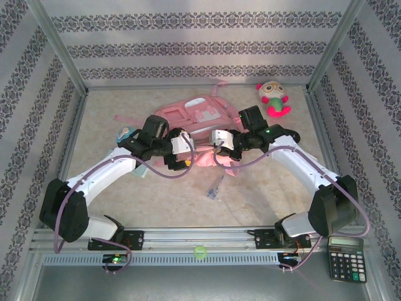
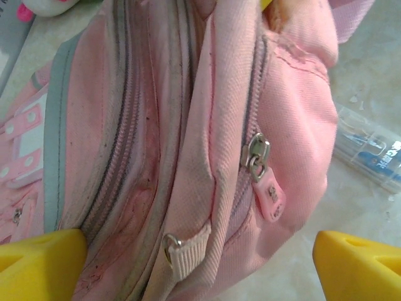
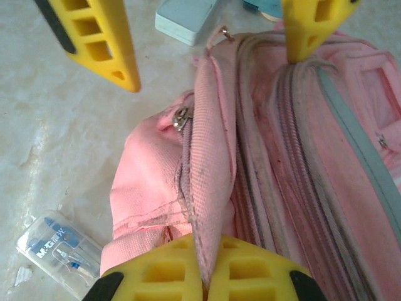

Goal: Pack books, pencil case, and school supplies into a backpack

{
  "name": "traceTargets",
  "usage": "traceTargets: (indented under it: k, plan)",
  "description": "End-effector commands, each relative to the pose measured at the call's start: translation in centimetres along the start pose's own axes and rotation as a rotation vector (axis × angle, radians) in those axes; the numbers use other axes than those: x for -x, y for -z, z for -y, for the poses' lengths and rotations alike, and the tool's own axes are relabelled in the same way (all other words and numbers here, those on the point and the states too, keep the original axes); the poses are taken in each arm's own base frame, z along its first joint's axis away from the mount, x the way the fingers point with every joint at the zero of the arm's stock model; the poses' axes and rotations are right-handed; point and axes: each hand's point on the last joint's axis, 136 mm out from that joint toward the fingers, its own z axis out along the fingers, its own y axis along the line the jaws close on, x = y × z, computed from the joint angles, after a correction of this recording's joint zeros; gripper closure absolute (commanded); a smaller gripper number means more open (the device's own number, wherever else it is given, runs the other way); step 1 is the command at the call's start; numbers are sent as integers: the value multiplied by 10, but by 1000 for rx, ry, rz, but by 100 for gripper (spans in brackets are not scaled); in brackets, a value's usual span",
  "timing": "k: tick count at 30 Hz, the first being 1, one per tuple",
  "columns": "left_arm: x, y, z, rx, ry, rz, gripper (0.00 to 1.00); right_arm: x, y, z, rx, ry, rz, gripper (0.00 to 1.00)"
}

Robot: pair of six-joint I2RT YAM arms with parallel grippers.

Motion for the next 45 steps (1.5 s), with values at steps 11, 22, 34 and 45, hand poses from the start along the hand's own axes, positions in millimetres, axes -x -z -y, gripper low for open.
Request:
traceTargets:
  k: [11, 22, 34, 45]
  plan:
    - [18, 12, -24, 77, -132, 27, 5, 32, 21, -7, 53, 81, 108, 100]
    - [1, 6, -4, -57, -222, -53, 3, 39, 22, -32, 143, 103, 97, 100]
    - [-7, -33, -2, -116, -217, -48, 38, 38, 26, -30, 123, 104, 96, 100]
    - [11, -15, 13, -103, 267, 52, 100, -2, 50, 36, -195, -454, 92, 61]
